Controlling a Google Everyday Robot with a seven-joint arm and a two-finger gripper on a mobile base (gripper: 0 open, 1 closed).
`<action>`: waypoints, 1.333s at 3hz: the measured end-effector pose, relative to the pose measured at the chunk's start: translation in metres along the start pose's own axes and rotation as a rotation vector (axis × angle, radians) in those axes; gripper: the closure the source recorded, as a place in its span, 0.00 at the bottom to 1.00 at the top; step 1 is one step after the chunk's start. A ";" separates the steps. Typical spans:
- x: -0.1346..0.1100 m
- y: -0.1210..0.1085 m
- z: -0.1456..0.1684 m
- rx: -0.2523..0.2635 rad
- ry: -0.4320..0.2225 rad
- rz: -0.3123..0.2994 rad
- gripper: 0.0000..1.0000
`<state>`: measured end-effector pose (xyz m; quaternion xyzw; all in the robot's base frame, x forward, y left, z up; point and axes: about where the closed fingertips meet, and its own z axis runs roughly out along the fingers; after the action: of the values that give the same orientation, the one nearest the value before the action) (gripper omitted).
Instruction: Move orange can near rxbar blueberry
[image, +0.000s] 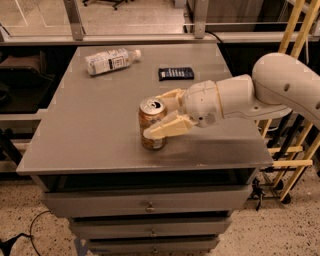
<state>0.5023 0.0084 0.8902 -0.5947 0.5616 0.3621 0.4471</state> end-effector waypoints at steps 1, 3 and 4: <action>0.004 -0.004 -0.001 0.009 0.007 0.020 0.62; 0.019 -0.044 -0.086 0.211 0.072 0.052 1.00; 0.027 -0.062 -0.146 0.357 0.138 0.067 1.00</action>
Offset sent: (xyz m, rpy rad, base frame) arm 0.0460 -0.0935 0.0095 -0.0208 0.0031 -0.2375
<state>0.5563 -0.1396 0.9221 -0.5104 0.6658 0.2297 0.4934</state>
